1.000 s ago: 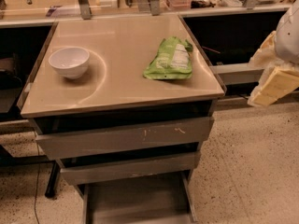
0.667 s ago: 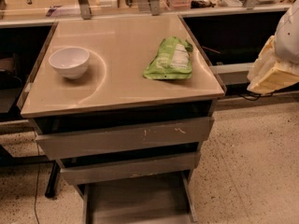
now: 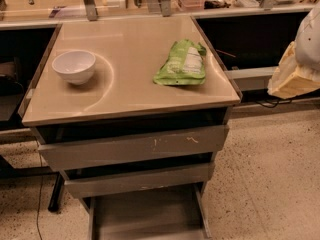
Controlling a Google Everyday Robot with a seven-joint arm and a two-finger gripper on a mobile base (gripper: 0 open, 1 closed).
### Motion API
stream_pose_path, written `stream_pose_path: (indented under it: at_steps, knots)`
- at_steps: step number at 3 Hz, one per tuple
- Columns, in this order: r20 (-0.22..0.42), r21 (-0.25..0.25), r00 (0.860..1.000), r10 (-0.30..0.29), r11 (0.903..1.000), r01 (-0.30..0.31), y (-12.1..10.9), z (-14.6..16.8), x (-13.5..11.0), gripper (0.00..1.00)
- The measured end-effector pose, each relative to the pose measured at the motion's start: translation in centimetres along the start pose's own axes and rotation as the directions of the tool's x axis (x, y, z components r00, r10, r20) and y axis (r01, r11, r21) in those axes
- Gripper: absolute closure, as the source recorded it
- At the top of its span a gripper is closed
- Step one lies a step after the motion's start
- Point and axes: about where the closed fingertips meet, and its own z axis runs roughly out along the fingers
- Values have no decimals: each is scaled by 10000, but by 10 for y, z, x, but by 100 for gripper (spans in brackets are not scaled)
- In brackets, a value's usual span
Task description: Close bottom drawer
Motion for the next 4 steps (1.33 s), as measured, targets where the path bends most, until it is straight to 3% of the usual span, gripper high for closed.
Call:
stream_pose_path:
  at_steps: [1, 2, 3, 4]
  knots:
    - [-153, -10, 9998, 149, 9999, -149, 36, 5, 4, 100]
    - [-162, -426, 9996, 252, 9988, -258, 98, 26, 4, 100]
    - [-62, -1134, 9993, 363, 9929, -368, 159, 64, -2, 100]
    - [-423, -1767, 9982, 415, 9831, -483, 186, 87, 12, 100]
